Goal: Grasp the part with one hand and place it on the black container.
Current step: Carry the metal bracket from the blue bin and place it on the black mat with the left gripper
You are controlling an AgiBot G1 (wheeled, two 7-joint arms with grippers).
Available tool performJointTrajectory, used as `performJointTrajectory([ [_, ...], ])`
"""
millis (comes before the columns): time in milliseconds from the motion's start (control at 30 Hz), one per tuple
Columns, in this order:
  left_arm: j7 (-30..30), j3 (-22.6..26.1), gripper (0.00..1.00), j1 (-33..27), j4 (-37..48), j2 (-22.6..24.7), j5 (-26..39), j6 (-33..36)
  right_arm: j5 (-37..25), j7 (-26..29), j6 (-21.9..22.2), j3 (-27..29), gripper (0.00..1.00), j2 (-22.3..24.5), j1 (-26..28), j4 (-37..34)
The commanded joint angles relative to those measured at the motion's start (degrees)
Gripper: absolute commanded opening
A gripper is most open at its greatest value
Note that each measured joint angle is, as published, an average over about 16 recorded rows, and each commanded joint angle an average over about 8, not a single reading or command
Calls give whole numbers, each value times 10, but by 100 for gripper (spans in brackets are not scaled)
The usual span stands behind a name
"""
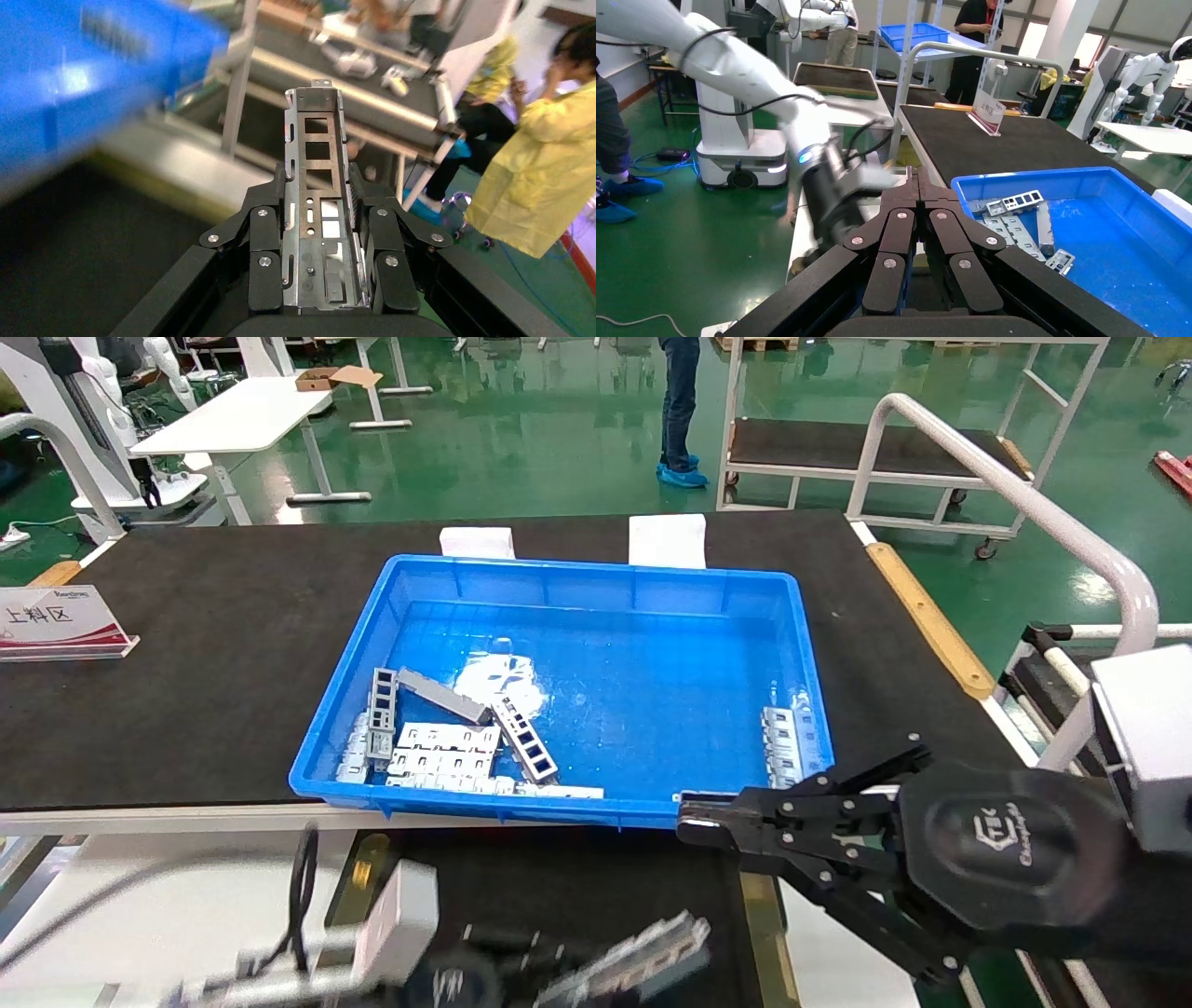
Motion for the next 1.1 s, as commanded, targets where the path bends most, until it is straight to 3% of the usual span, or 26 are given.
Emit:
performJointTrajectory([
  [33,-3,4,0,38,-47,-30,-6,-36,0,0,0,0,0,0,0,0],
  [200,5,9,0,120,-107,-55,-28,-145,0,0,0,0,0,0,0,0],
  [400,32,-17,0,201,-126,-23,-78,-274,0,0,0,0,0,0,0,0],
  [733,103,-139,0,291,-106,119,-147,-429,0,0,0,0,0,0,0,0],
  [1100,191,-281,0,318,-29,290,-134,-503,0,0,0,0,0,0,0,0],
])
